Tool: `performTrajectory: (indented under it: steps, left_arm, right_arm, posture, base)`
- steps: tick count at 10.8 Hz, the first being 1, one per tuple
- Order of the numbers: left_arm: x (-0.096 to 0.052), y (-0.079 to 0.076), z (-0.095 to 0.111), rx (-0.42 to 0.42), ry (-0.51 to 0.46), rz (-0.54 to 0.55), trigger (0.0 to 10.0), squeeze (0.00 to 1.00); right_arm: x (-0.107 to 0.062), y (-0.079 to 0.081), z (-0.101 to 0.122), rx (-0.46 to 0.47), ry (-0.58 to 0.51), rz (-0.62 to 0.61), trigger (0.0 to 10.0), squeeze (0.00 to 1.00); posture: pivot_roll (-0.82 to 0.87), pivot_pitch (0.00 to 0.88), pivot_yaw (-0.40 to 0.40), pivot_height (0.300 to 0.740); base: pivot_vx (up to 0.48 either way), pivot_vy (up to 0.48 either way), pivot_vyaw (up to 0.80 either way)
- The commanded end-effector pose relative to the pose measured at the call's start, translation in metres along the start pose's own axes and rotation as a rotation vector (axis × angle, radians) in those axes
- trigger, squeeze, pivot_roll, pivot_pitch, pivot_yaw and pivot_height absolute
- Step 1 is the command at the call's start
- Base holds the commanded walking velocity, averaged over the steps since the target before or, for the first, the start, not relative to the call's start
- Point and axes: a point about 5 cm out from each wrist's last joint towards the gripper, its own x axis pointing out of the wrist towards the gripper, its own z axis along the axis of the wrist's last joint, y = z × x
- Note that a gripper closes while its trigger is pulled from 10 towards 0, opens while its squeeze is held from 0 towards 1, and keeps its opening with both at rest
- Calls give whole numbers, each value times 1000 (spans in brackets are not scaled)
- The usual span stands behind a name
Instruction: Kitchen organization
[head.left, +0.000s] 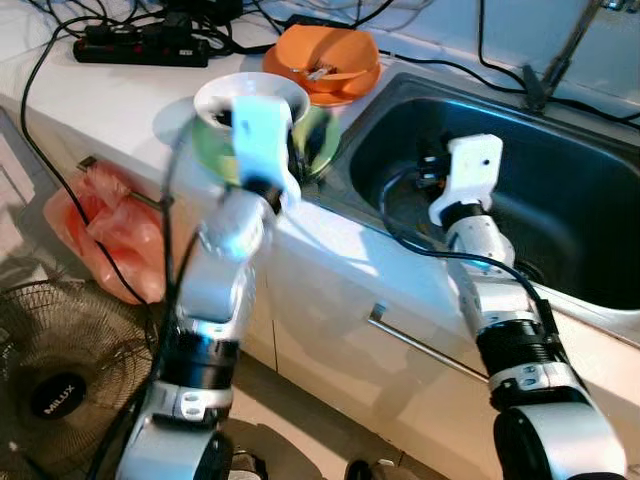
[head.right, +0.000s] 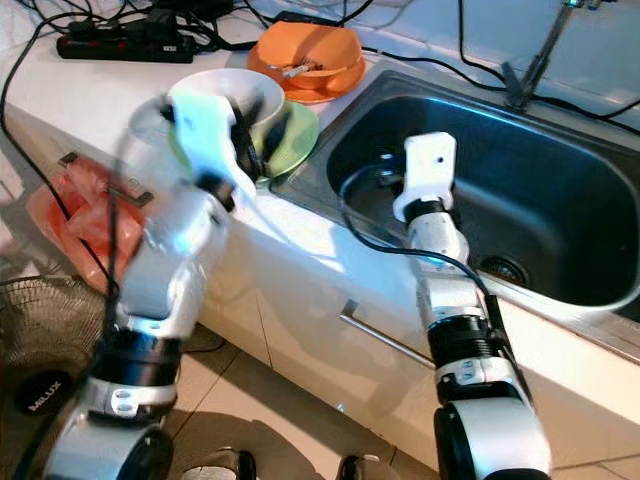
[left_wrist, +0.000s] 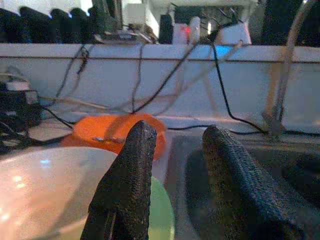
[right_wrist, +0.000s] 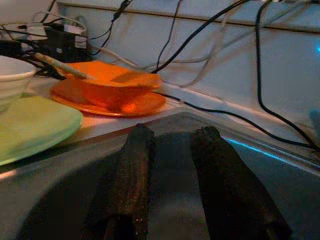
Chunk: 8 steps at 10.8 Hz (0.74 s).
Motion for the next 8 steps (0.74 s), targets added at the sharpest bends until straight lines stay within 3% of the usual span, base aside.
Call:
performTrajectory:
  steps: [1,5,6,7,8]
  left_arm:
    - [4,5,11,13,-26,16,10000,0]
    - [5,50,12,99,25,166,10000,0]
    - [-4,79,4,122,93,276,10000,0]
    - [-8,74,-3,93,96,252,10000,0]
    - [-11,53,-12,61,80,187,10000,0]
  right_arm:
    - [-4,1,-3,9,8,18,10000,0]
    - [-8,8,-4,21,11,76,10000,0]
    - [-10,8,-6,30,23,82,10000,0]
    - [-10,6,-7,34,31,61,10000,0]
    - [-8,-3,-7,46,42,-2,10000,0]
  posture:
    - [62,113,-26,740]
    - [59,112,-25,740]
    - [61,115,-25,740]
    - [59,117,-27,740]
    - [57,119,-29,740]
  base:
    - [0,0,0]
    - [0,0,0]
    - [0,0,0]
    - [0,0,0]
    - [0,0,0]
